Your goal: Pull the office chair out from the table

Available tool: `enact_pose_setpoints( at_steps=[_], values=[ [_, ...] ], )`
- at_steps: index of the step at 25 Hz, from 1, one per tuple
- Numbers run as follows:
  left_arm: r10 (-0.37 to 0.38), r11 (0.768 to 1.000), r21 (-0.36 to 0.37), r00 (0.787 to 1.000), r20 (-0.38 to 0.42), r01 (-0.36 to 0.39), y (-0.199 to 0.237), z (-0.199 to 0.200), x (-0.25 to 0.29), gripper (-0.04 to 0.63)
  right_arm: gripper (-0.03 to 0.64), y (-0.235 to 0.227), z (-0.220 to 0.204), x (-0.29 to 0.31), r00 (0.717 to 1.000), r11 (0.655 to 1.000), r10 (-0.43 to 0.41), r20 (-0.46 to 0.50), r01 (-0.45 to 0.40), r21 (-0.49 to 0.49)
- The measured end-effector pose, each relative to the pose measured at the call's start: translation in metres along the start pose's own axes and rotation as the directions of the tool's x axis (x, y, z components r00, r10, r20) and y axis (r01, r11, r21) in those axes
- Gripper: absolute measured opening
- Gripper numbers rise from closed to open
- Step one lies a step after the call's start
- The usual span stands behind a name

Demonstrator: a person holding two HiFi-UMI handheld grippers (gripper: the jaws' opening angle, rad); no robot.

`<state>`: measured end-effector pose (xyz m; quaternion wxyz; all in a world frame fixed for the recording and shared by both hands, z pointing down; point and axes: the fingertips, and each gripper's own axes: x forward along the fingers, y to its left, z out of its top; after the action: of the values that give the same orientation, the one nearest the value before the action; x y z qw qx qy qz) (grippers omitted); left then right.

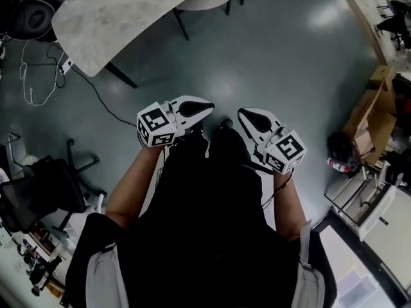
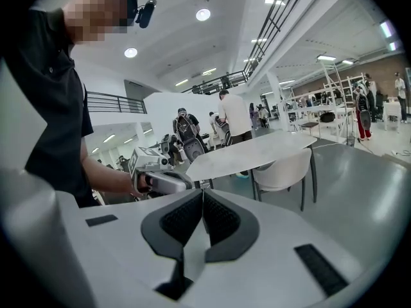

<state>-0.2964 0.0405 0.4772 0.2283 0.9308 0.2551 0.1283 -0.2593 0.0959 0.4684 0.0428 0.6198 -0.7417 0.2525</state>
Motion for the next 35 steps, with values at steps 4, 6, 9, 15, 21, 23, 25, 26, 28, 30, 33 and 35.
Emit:
enact_pose_setpoints(
  at_steps=[4,6,9,15,21,23,25,26,28,30,33,35],
  values=[
    [0.009,1.0,0.0,1.0,-0.007,-0.009,0.023,0.009,0.017,0.012,0.02,-0.03,0.009,0.008,1.0,1.0,0.008,-0.001,-0.008,-0.003],
    [0.017,1.0,-0.002,1.0,-0.007,-0.017,0.036,0.016,0.027,0.012,0.02,-0.045,0.015,0.013,1.0,1.0,0.02,0.003,-0.02,-0.01],
    [0.033,0.999,0.001,0.999,-0.018,-0.033,0.056,0.03,0.049,0.012,0.02,-0.075,0.03,0.016,0.999,0.999,0.036,0.015,-0.036,-0.019],
    [0.067,0.998,0.007,0.998,-0.018,-0.067,0.104,0.074,0.099,0.012,0.02,-0.142,0.068,0.02,0.996,0.996,0.077,0.039,-0.075,-0.046],
    [0.11,0.993,0.044,0.994,-0.019,-0.109,0.147,0.117,0.149,0.012,0.02,-0.208,0.092,0.01,0.992,0.993,0.11,0.053,-0.108,-0.053],
    [0.128,0.991,0.049,0.992,-0.011,-0.127,0.159,0.128,0.156,0.012,0.02,-0.223,0.096,0.012,0.992,0.992,0.12,0.049,-0.117,-0.052],
    [0.141,0.989,0.046,0.99,-0.005,-0.14,0.171,0.136,0.164,0.012,0.02,-0.24,0.101,0.014,0.991,0.991,0.126,0.047,-0.123,-0.054],
    [0.144,0.989,0.044,0.99,-0.008,-0.143,0.177,0.14,0.167,0.012,0.02,-0.247,0.105,0.016,0.99,0.99,0.13,0.047,-0.128,-0.056],
    [0.151,0.988,0.044,0.988,-0.017,-0.15,0.192,0.146,0.168,0.012,0.02,-0.26,0.114,0.025,0.989,0.989,0.137,0.048,-0.134,-0.055],
    [0.162,0.986,0.035,0.987,-0.014,-0.162,0.211,0.152,0.165,0.012,0.02,-0.27,0.123,0.037,0.989,0.988,0.142,0.043,-0.139,-0.059],
    [0.186,0.982,0.019,0.983,0.006,-0.186,0.243,0.162,0.159,0.012,0.02,-0.287,0.132,0.055,0.989,0.986,0.15,0.019,-0.148,-0.073],
    [0.193,0.981,0.016,0.981,0.019,-0.193,0.268,0.173,0.156,0.012,0.02,-0.301,0.139,0.068,0.99,0.987,0.143,0.002,-0.142,-0.073]
  ],
)
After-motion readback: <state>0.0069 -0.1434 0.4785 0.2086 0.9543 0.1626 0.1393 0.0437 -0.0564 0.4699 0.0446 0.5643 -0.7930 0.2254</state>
